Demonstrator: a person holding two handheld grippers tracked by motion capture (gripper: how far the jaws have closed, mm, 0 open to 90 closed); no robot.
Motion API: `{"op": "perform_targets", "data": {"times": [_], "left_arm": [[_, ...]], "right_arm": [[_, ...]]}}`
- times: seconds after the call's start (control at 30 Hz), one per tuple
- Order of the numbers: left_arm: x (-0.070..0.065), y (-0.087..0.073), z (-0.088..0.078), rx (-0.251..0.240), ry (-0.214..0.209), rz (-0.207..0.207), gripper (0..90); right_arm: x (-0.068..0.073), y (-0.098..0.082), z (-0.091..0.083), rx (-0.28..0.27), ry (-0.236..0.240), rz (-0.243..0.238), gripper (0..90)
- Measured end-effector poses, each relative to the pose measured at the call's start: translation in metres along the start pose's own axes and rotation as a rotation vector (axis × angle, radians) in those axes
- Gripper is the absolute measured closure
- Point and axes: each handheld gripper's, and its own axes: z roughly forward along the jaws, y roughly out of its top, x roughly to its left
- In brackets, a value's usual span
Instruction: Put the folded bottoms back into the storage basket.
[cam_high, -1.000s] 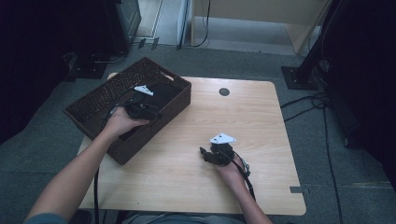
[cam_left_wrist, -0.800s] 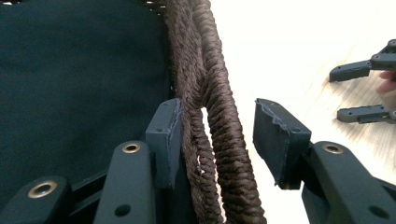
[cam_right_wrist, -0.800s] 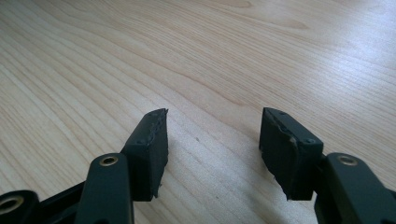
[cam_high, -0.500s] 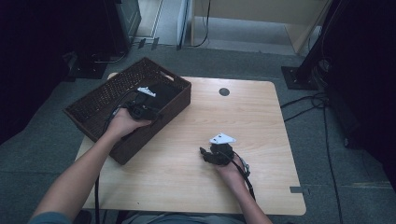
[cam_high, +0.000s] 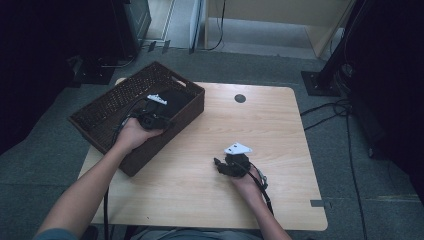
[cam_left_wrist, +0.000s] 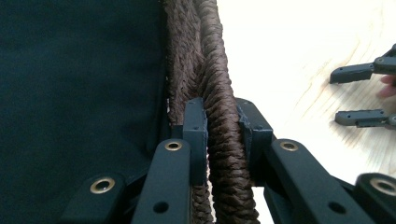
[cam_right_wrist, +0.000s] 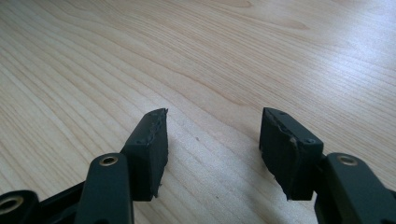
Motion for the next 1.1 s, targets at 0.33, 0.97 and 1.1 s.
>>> {"op": "perform_targets", "data": {"times": [0.33,0.97,1.1], "left_arm": [[-0.002,-0.002,-0.001,0.001,0.011,-0.016,77.0],[-0.002,-0.010,-0.011,-0.007,0.081,-0.077,78.0],[0.003,-0.010,-0.012,-0.015,0.099,-0.098,78.0]], "right_arm": [[0.000,0.000,0.000,0.000,0.000,0.000,42.4],[0.000,0.000,0.000,0.002,0.003,-0.002,41.8],[0.000,0.000,0.000,0.001,0.002,-0.002,41.8]]}}
